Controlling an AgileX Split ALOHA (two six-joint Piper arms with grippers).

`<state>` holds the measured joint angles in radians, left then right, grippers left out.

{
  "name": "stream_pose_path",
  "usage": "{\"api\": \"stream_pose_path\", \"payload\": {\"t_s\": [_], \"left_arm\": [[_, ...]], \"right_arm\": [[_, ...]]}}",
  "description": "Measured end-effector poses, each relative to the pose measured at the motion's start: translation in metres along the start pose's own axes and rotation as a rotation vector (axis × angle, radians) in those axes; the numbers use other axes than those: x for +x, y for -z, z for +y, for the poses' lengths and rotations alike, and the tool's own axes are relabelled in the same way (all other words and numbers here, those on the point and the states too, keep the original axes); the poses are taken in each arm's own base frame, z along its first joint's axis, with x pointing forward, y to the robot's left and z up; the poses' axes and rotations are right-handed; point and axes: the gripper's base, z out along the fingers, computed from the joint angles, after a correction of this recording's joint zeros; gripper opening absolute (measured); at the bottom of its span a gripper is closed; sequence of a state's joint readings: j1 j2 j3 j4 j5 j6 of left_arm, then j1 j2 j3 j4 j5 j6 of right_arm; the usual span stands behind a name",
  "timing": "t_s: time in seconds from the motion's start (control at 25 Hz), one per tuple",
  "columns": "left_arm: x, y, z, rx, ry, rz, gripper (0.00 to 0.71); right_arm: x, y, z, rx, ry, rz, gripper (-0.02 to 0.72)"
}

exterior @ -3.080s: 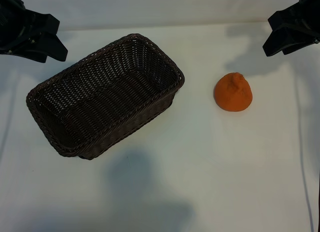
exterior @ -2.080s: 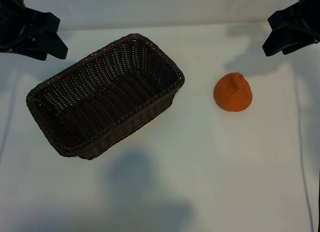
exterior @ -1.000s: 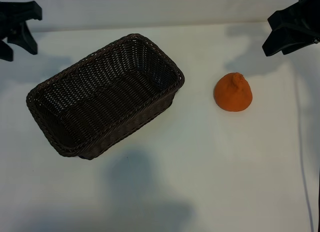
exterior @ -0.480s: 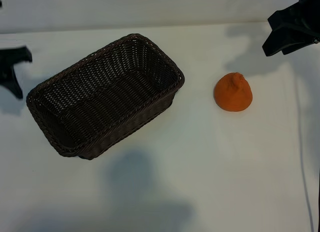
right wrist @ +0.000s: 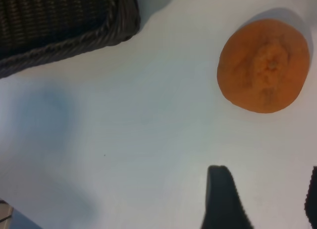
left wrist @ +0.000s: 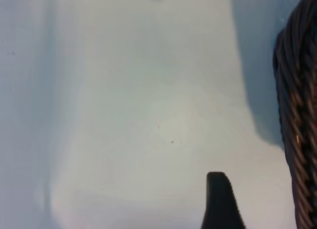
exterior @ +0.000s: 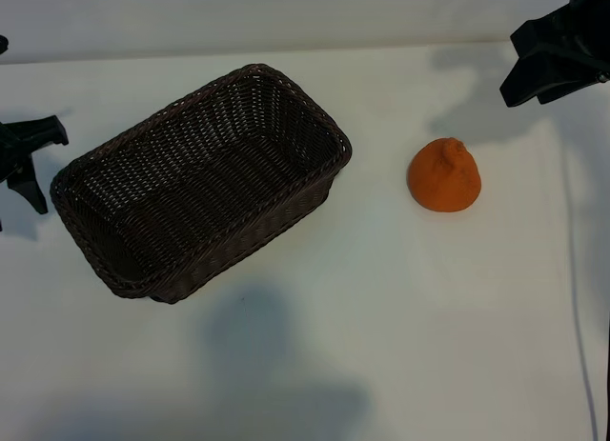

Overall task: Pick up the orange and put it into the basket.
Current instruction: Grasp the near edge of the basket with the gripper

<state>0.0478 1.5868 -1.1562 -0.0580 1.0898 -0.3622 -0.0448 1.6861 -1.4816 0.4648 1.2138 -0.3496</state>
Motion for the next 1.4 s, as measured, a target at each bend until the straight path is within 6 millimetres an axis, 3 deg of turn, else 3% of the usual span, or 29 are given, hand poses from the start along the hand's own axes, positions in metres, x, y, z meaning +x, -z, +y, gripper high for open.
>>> {"api": "stream_pose_path", "payload": {"t_s": [0.48,1.08,1.4], "left_arm": [[-0.006,-0.002,-0.004,0.041,0.016,-0.050,0.487],[-0.018,-0.057,-0.011,0.076,0.056,0.000,0.487],[-0.018,-0.063,-0.020,0.160,0.032,0.027,0.487]], "right_arm": [[0.000,0.000,0.000,0.000,0.000,0.000,0.408],[0.000,0.000,0.000,0.000,0.000,0.000,0.408],[0.000,0.000,0.000,0.000,0.000,0.000,0.408]]}}
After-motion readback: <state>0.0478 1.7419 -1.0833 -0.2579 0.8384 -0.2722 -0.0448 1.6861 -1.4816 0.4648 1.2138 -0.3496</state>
